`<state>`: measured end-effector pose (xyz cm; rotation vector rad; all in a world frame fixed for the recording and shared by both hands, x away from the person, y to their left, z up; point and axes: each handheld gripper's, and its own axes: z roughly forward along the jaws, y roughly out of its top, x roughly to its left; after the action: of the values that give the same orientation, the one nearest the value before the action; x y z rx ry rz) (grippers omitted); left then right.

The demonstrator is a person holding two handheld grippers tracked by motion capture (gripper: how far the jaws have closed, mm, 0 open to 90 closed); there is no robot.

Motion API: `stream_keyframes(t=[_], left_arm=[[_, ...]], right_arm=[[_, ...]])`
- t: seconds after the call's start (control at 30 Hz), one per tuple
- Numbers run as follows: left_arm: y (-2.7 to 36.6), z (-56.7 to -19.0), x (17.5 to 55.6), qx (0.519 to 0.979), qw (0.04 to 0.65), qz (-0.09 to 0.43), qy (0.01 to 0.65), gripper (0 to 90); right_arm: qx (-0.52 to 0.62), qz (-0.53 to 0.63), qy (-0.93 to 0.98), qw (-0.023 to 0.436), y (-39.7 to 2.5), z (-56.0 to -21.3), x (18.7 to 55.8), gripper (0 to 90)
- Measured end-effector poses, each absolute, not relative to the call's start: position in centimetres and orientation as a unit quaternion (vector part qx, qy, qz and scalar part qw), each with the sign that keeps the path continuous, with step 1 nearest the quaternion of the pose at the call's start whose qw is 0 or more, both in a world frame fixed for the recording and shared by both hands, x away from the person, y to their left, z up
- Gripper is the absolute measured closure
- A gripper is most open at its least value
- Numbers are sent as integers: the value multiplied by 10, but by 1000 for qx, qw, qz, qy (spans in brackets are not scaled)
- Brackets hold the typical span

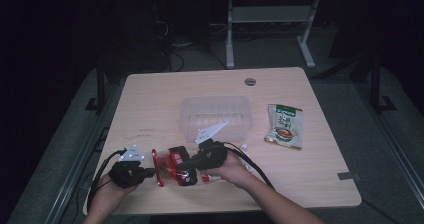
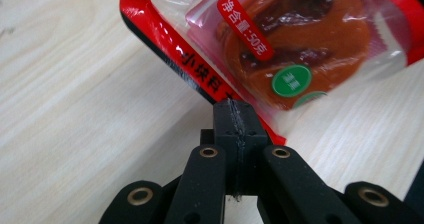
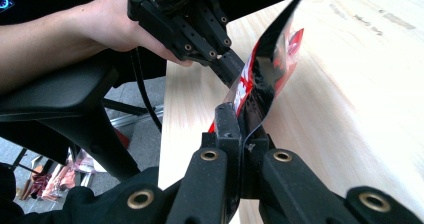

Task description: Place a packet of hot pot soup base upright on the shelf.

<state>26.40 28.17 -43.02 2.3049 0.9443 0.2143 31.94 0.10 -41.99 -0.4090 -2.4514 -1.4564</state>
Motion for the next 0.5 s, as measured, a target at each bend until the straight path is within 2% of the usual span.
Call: stream_keyframes(t=[0.23, 0.5], left_arm=[[273, -417, 261, 870, 344, 89, 341, 899], [243, -401, 265, 869, 376, 97, 307, 899]], right_arm=[[-149, -511, -838, 123, -20, -415, 319, 900], [-157, -528, -827, 112, -57, -403, 314, 900]])
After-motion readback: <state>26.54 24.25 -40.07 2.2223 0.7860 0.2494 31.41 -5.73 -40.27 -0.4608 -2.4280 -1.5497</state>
